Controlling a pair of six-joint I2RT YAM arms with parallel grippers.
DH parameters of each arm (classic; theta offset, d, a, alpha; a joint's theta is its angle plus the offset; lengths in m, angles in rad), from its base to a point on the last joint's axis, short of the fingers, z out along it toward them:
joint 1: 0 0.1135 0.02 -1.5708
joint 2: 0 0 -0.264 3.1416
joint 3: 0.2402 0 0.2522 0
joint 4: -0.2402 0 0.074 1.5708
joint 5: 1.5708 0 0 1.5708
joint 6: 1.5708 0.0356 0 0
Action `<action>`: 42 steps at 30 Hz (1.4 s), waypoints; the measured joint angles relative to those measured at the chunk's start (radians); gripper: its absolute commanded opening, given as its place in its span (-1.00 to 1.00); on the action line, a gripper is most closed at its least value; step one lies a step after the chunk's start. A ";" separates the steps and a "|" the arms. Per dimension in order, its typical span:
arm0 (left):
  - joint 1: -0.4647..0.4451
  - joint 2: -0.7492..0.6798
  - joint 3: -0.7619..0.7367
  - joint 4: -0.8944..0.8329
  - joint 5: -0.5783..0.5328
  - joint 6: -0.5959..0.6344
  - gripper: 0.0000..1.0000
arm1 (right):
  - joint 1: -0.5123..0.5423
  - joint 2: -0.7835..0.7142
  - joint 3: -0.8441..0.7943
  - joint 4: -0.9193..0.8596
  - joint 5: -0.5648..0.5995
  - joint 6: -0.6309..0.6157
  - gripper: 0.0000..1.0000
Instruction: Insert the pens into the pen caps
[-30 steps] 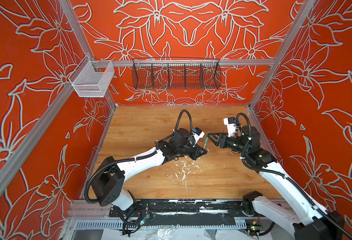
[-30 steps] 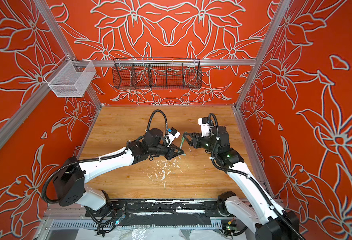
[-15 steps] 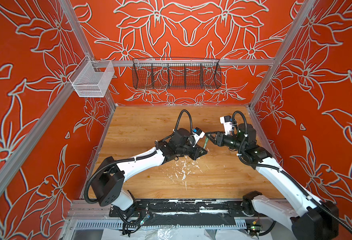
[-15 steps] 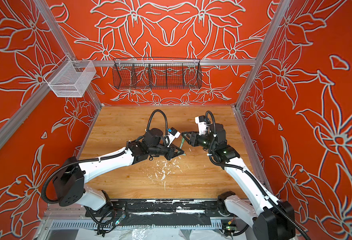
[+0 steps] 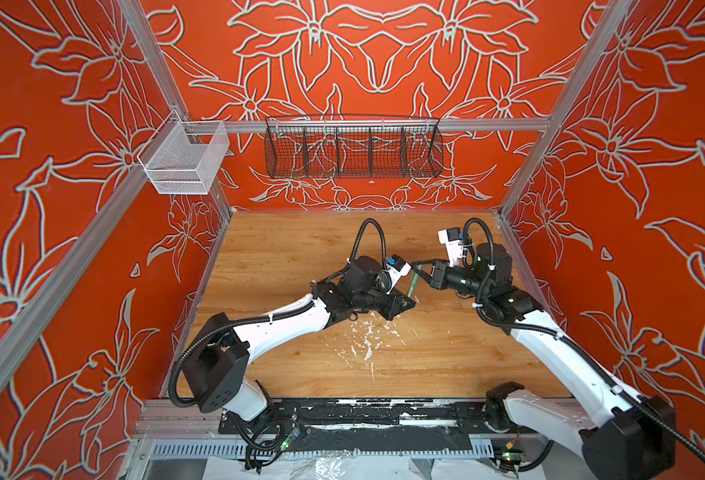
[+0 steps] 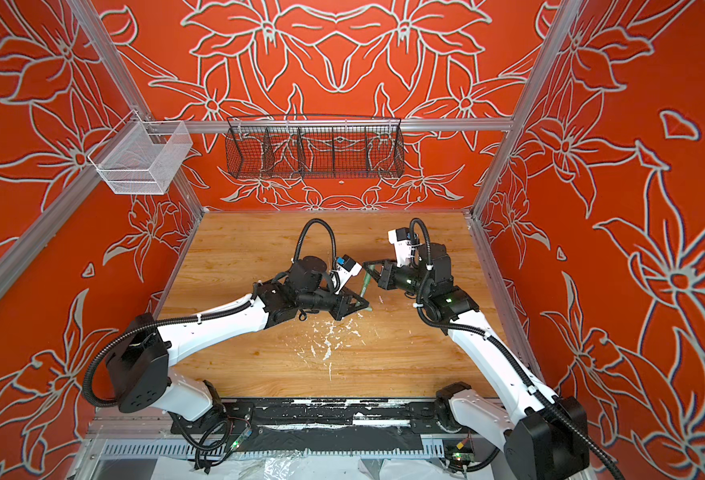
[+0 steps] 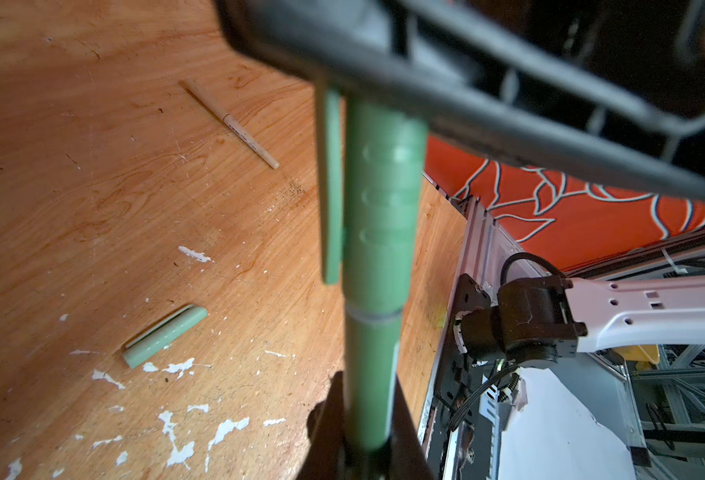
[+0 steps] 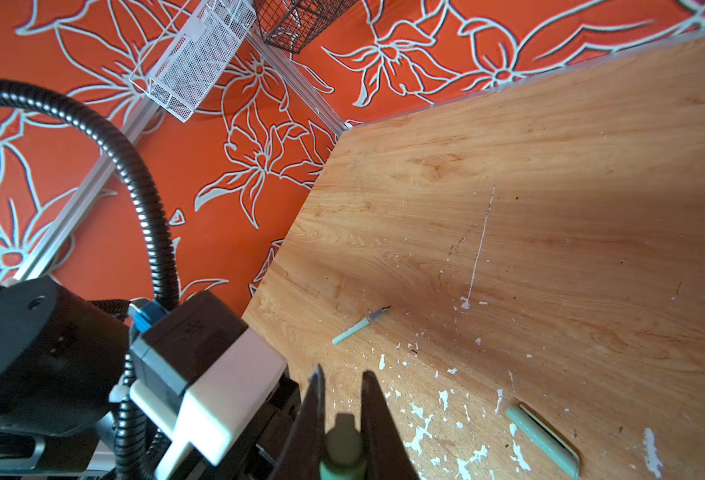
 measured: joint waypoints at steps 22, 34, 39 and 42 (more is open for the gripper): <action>0.073 0.191 0.344 -0.248 0.111 0.085 -1.00 | -0.016 -0.038 -0.121 0.280 0.181 0.109 -1.00; 0.113 0.231 0.426 -0.322 0.187 0.097 -1.00 | 0.025 -0.034 -0.194 0.441 0.303 0.225 -1.00; 0.124 0.246 0.460 -0.330 0.219 0.099 -1.00 | 0.042 -0.035 -0.196 0.472 0.359 0.254 -1.00; 0.127 0.259 0.476 -0.330 0.233 0.096 -1.00 | 0.053 -0.035 -0.196 0.476 0.395 0.264 -1.00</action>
